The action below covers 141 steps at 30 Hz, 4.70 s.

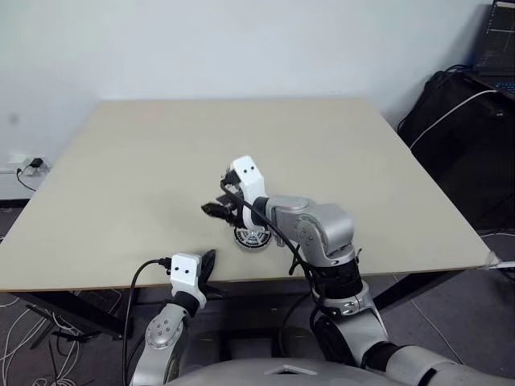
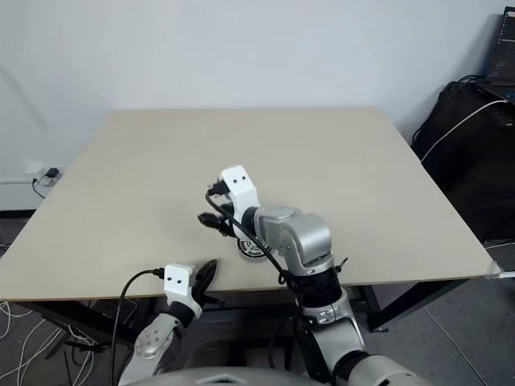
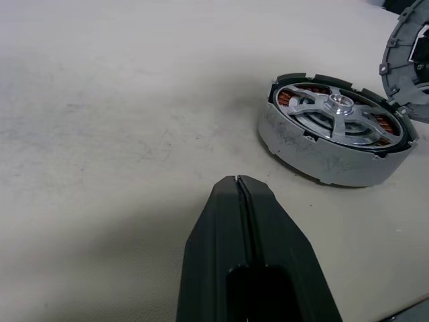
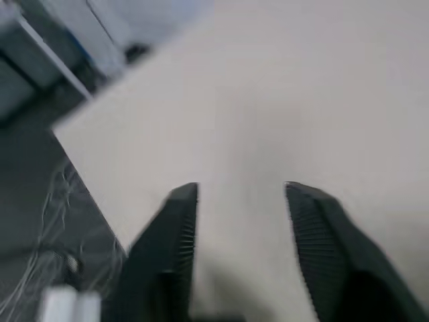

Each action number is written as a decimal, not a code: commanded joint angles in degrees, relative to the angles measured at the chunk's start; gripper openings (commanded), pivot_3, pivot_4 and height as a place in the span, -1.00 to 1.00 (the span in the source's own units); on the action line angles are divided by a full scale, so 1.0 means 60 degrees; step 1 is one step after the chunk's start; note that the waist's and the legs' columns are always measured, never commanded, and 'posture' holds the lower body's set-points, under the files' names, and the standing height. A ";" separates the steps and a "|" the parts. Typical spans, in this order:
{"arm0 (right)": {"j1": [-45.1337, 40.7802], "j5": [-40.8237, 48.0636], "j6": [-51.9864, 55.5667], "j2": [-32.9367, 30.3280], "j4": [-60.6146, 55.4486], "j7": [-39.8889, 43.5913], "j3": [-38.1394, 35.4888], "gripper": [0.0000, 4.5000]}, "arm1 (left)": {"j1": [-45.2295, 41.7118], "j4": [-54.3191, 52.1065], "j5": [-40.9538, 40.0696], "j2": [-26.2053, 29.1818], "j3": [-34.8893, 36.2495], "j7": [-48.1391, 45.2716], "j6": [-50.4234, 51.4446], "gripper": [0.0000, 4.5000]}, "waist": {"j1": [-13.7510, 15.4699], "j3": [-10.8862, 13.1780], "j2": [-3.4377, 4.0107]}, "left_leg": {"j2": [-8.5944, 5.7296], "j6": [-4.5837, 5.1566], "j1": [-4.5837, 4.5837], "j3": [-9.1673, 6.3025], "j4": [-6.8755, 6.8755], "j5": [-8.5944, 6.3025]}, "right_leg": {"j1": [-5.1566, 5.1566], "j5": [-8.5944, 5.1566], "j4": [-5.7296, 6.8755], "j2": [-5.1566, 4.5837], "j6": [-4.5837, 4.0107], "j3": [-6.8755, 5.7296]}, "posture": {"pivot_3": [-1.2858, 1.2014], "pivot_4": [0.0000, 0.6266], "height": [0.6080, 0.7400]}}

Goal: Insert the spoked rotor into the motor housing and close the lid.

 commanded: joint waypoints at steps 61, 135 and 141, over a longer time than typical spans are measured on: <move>0.1613 -0.1074 -0.2321 -0.4096 0.1203 0.1217 0.2318 -0.97 | -0.0253 -0.0520 -0.0124 0.0125 0.0095 -0.0397 0.0403 -1.00 | 0.0154 0.0072 -0.0064 | -0.0001 0.0008 0.0013 0.0007 0.0003 -0.0002 | 0.0013 -0.0007 -0.0001 0.0004 0.0008 0.0004 | 0.03 -1.00 1.00; 0.1732 -0.2097 -0.6928 -0.3737 0.4255 0.2630 0.1812 0.42 | -0.0208 -0.0570 -0.0075 0.0055 0.0189 -0.0266 0.0304 -1.00 | 0.0167 0.0021 -0.0041 | -0.0001 0.0007 0.0028 0.0016 0.0022 0.0001 | 0.0028 -0.0003 0.0021 0.0009 0.0008 0.0012 | 0.03 -1.00 1.00; 0.1612 -0.2321 -0.6396 -0.3826 0.4249 0.2507 0.2013 0.42 | -0.0209 -0.0562 -0.0084 0.0048 0.0189 -0.0272 0.0296 -1.00 | 0.0165 0.0008 -0.0029 | -0.0001 0.0006 0.0039 0.0016 0.0023 0.0002 | 0.0038 -0.0002 0.0024 0.0007 0.0010 0.0013 | 0.03 -1.00 1.00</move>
